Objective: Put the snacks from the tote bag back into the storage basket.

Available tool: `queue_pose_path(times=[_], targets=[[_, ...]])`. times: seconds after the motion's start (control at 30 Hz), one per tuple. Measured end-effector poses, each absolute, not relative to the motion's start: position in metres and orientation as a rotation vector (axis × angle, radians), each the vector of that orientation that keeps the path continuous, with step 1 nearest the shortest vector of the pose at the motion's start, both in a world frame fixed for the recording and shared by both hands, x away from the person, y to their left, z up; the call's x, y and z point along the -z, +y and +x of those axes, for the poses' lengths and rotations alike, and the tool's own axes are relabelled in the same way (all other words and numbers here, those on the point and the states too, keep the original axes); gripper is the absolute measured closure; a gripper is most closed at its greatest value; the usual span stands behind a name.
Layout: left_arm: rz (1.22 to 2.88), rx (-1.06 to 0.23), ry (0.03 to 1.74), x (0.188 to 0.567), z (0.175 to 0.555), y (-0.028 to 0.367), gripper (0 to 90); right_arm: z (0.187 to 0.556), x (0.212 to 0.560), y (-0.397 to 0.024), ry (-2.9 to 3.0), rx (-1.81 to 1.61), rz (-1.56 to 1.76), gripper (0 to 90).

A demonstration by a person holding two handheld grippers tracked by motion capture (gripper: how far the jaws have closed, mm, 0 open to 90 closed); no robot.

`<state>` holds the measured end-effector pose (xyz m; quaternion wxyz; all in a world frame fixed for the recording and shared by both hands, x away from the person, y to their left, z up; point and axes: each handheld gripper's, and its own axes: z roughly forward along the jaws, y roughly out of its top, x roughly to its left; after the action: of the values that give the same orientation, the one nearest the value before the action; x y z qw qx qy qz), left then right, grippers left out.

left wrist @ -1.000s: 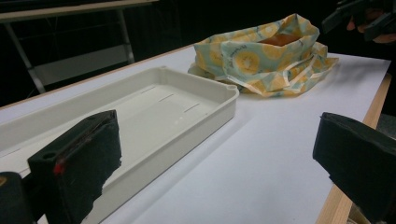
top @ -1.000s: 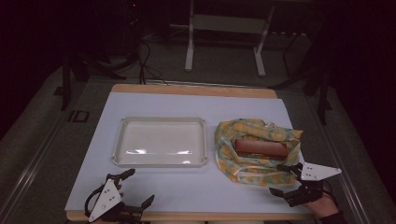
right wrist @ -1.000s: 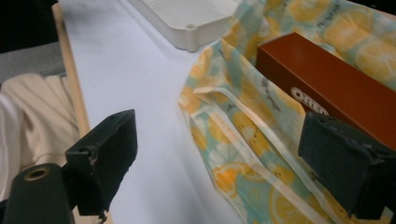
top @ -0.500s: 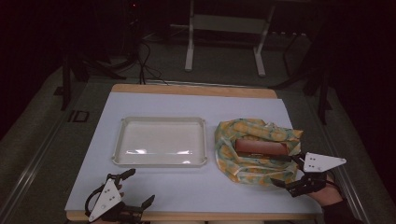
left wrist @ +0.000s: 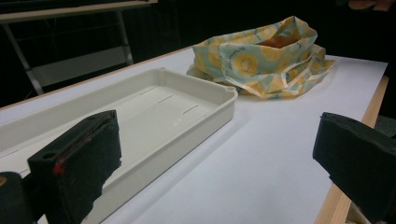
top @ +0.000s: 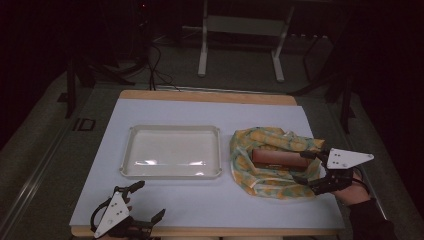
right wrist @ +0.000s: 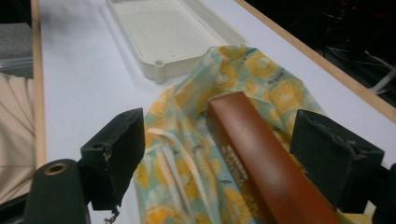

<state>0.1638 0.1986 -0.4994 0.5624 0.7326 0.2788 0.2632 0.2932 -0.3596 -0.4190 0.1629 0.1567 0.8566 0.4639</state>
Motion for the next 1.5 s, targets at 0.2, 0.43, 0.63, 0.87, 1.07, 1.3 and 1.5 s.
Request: queue_pose_path(times=[0.2,0.43,0.63,0.87,1.07,1.3,1.5], targets=[[1.722,-0.622,0.661,0.499,0.163,0.199,1.3,0.305,0.411,-0.358,2.442,-1.315,0.458,20.8],[1.723,-0.621,0.663,0.5,0.164,0.199,1.3,0.32,0.403,-0.357,2.464,-1.275,0.463,22.4],[1.723,-0.624,0.664,0.5,0.163,0.2,1.3,0.335,0.399,-0.355,2.512,-1.166,0.437,28.7],[1.716,-0.623,0.67,0.5,0.163,0.201,1.3,0.351,0.409,-0.355,2.589,-1.041,0.423,35.6],[1.717,-0.622,0.67,0.5,0.163,0.201,1.3,0.363,0.424,-0.353,2.664,-0.944,0.424,36.4],[1.711,-0.621,0.678,0.5,0.164,0.201,1.3,0.375,0.438,-0.349,2.742,-0.802,0.415,35.6],[1.712,-0.621,0.68,0.501,0.164,0.202,1.3,0.381,0.446,-0.346,2.776,-0.719,0.411,32.3]])
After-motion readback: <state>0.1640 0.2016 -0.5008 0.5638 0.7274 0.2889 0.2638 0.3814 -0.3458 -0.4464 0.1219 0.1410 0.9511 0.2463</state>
